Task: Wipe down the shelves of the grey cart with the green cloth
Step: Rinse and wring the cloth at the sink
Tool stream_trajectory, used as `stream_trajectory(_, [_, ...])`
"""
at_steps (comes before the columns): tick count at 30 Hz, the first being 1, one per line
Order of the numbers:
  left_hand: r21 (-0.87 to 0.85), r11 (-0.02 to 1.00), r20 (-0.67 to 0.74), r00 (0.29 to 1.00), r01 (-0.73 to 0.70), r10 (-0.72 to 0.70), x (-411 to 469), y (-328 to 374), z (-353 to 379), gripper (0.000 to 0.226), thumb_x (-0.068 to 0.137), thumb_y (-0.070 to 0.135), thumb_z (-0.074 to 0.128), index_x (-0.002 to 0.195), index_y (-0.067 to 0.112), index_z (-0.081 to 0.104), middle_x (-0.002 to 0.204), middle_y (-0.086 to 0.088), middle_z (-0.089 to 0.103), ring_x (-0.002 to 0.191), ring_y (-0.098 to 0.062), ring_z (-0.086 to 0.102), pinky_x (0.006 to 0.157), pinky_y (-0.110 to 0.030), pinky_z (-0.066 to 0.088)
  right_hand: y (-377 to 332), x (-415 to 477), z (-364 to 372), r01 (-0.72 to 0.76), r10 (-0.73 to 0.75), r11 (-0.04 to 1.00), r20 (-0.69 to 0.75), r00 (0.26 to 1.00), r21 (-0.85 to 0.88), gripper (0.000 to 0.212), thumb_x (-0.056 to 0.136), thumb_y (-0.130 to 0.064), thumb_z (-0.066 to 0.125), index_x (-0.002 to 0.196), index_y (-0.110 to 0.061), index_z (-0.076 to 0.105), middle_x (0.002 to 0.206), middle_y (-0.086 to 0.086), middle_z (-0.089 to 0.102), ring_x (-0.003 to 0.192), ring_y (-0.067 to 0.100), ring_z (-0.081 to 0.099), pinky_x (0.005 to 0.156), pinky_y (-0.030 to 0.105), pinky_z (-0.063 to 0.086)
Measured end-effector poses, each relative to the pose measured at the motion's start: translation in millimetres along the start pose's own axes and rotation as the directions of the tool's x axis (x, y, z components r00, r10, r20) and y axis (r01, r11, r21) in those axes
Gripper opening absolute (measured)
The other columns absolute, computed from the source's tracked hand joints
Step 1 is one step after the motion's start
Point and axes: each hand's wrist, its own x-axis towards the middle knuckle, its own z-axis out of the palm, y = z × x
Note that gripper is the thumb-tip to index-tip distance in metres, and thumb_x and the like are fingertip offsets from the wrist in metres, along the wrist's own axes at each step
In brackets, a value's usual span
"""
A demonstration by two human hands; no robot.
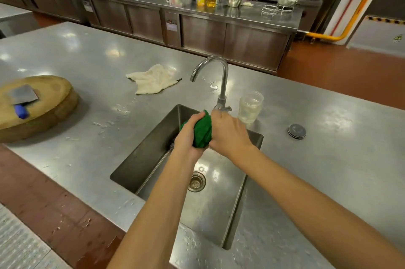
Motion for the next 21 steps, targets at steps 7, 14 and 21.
stream_trajectory(7, [0.298, 0.890, -0.083, 0.919, -0.346, 0.385, 26.3, 9.5, 10.2, 0.025, 0.065, -0.013, 0.069, 0.070, 0.009, 0.058, 0.057, 0.000, 0.060, 0.053, -0.014, 0.060, 0.046, -0.023, 0.049, 2.9, -2.2, 18.7, -0.309, 0.189, 0.760, 0.261, 0.947, 0.571, 0.016, 0.063, -0.026, 0.070, 0.058, -0.021, 0.056, 0.057, -0.006, 0.060, 0.053, 0.010, 0.057, 0.047, 0.023, 0.041])
stream_trajectory(14, [0.410, 0.782, 0.127, 0.879, -0.469, 0.460, 33.5, 17.5, 7.8, 0.029, 0.055, -0.007, 0.064, 0.082, 0.003, 0.062, 0.069, -0.013, 0.057, 0.061, -0.020, 0.057, 0.050, -0.029, 0.049, 6.9, -0.9, 23.6, -0.526, -0.014, 0.281, 0.551, 0.834, 0.803, 0.020, 0.053, 0.001, 0.069, 0.053, -0.013, 0.054, 0.049, 0.005, 0.046, 0.038, 0.016, 0.037, 0.040, 0.022, 0.026])
stream_trajectory(21, [0.344, 0.874, -0.179, 0.890, -0.342, 0.419, 51.7, 13.9, 1.7, 0.025, 0.057, -0.003, 0.070, 0.071, 0.015, 0.063, 0.066, 0.002, 0.066, 0.070, -0.020, 0.065, 0.054, -0.028, 0.054, 2.7, 6.7, 37.5, -0.462, 0.165, 0.571, 0.456, 0.875, 0.679, 0.036, 0.065, -0.015, 0.078, 0.094, -0.013, 0.057, 0.081, 0.003, 0.066, 0.061, 0.016, 0.062, 0.050, 0.035, 0.049])
